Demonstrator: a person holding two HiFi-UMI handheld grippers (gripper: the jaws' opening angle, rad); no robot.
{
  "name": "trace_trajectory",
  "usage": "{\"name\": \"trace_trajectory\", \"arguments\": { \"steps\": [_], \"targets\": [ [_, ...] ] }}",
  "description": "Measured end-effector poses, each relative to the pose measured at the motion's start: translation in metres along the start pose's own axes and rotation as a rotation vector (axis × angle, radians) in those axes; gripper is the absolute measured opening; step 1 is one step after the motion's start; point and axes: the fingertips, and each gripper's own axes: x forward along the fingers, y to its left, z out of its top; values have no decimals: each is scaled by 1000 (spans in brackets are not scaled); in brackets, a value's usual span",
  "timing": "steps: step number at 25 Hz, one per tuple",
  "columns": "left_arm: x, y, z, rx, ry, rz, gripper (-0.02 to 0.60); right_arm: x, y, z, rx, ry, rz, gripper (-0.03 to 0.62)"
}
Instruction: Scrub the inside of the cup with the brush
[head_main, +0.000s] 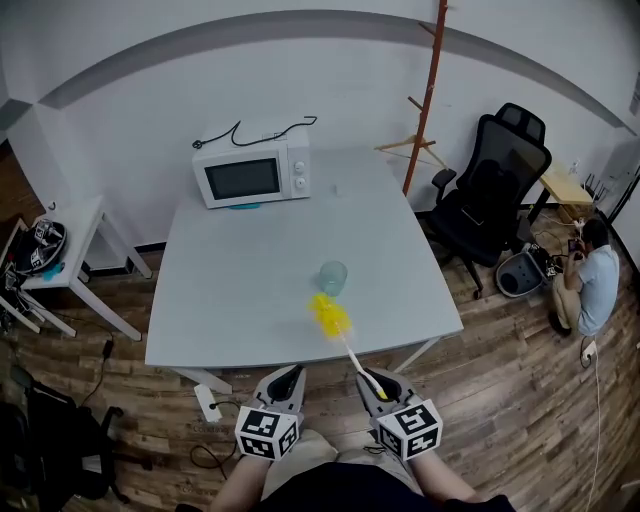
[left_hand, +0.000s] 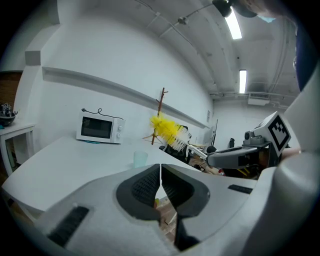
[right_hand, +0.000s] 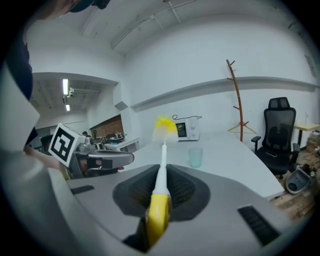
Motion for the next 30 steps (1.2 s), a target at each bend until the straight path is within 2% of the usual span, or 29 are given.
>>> {"name": "trace_trajectory", "arguments": {
  "steps": [8, 18, 21, 23, 30],
  "targets": [
    [33, 22, -7, -4, 41, 11, 20, 11, -24, -7, 44, 14, -42, 51],
    [110, 42, -12, 12, 104, -77, 25, 42, -78, 12, 67, 7, -129, 51],
    [137, 49, -15, 31, 130, -110, 176, 56, -94, 20, 74, 10, -150, 51],
    [153, 54, -17, 59, 144, -127, 237, 65, -102, 24, 84, 17, -158, 51],
    [206, 75, -27, 65, 202, -161, 325, 94, -129, 39, 98, 40, -186, 51]
  ]
}}
